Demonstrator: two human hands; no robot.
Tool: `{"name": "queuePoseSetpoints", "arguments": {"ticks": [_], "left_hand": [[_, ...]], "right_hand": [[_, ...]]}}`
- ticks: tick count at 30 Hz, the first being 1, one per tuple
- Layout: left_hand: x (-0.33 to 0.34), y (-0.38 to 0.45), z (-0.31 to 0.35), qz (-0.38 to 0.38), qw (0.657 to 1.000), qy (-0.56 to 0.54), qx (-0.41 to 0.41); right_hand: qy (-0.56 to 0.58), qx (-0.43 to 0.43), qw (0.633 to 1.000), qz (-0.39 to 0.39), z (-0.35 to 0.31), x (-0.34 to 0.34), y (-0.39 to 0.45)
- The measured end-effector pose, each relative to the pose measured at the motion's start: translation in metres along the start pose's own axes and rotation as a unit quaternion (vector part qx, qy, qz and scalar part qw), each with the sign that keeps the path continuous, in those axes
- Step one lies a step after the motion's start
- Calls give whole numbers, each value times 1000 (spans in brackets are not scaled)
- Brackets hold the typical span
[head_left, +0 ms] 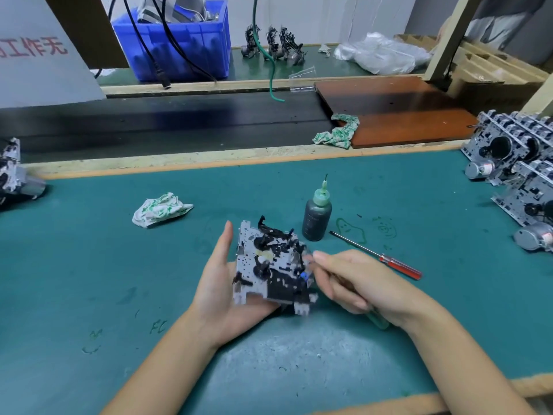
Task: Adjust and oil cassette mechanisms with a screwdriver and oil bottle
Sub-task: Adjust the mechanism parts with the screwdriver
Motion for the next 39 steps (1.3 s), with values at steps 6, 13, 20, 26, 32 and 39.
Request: {"name": "queuePoseSetpoints", "arguments": {"ticks": [6,13,20,26,32,39], "left_hand": [[6,1,1,2,994,-99,37],[9,-1,2,-31,992,-110,48],[1,1,-4,-20,1000,-18,5],[-7,5,-10,31,998,58,-19],[-6,5,-7,40,998,45,-8],[-5,4,-5,49,997,65,-16]], "right_hand": [[123,-18,992,-7,-1,-4,4],[119,-4,992,-50,0,-1,2],[49,-5,998,-46,-4,2,0],[-63,38,995,-63,2,10,-2],[-92,50,993,-46,3,9,-1],[-121,61,990,-41,4,7,-4]]}}
Point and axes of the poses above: each hand's wrist, its own y-axis towards the middle knuckle, its own x-axis out of the palm, z = x × y, the point moved 5 cm from there along y, towards the middle knuckle, and after that the axes turned 14 degrees about y, right-handed, at the moved point
